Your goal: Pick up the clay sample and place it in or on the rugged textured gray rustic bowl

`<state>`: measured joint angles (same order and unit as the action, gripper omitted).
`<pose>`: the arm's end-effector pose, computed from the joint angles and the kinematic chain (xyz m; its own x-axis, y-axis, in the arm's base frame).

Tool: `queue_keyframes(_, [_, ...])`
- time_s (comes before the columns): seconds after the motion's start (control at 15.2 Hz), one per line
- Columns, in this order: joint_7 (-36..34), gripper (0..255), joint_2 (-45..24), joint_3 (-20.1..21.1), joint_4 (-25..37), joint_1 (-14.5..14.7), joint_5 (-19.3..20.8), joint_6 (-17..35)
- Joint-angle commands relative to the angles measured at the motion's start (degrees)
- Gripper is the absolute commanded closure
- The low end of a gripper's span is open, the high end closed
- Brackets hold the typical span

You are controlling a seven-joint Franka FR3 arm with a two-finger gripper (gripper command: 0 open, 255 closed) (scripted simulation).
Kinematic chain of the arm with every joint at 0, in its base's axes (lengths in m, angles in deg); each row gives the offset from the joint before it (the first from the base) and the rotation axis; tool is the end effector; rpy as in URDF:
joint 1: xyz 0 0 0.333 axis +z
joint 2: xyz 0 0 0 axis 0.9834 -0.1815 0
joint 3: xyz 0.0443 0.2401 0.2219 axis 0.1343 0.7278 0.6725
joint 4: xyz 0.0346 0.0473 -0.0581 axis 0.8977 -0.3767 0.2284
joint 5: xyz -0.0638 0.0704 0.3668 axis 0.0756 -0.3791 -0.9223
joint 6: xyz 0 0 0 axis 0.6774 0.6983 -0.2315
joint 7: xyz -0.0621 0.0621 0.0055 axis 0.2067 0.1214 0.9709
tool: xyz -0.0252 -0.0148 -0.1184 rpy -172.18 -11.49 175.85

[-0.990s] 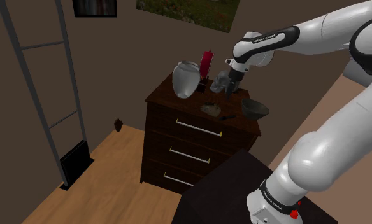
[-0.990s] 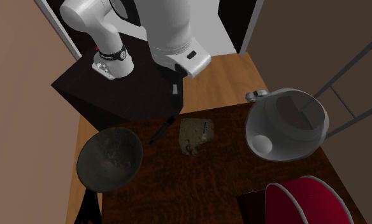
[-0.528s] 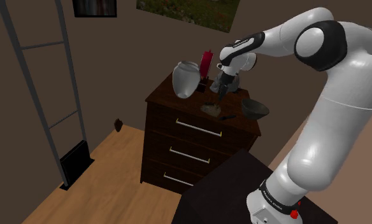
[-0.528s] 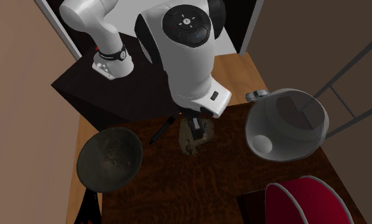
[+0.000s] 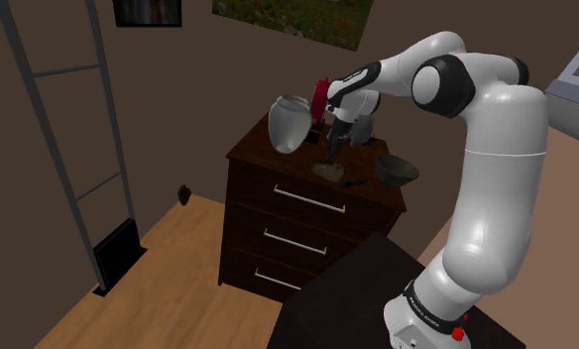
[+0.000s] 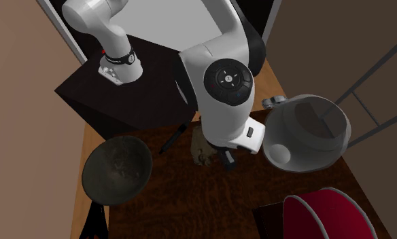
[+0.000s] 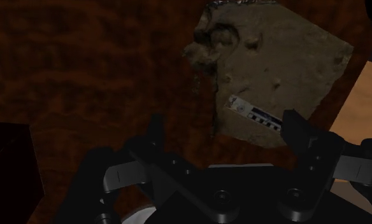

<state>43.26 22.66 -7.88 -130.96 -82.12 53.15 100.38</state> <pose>0.5759 -0.2645 0.3255 0.6849 0.7230 0.0901 0.7284 -0.6824 -0.0619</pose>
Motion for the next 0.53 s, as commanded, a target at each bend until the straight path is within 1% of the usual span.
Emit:
queue_keyframes(0.0, [0.50, 0, -0.83, 0.33, -0.32, -0.16, -0.56, 1.07])
queue_keyframes(0.2, [1.10, 0, -2.29, 0.91, -1.07, -0.34, -1.54, 3.13])
queue_keyframes(0.46, [1.10, 0, -2.29, 0.91, -1.07, -0.34, -1.53, 3.13])
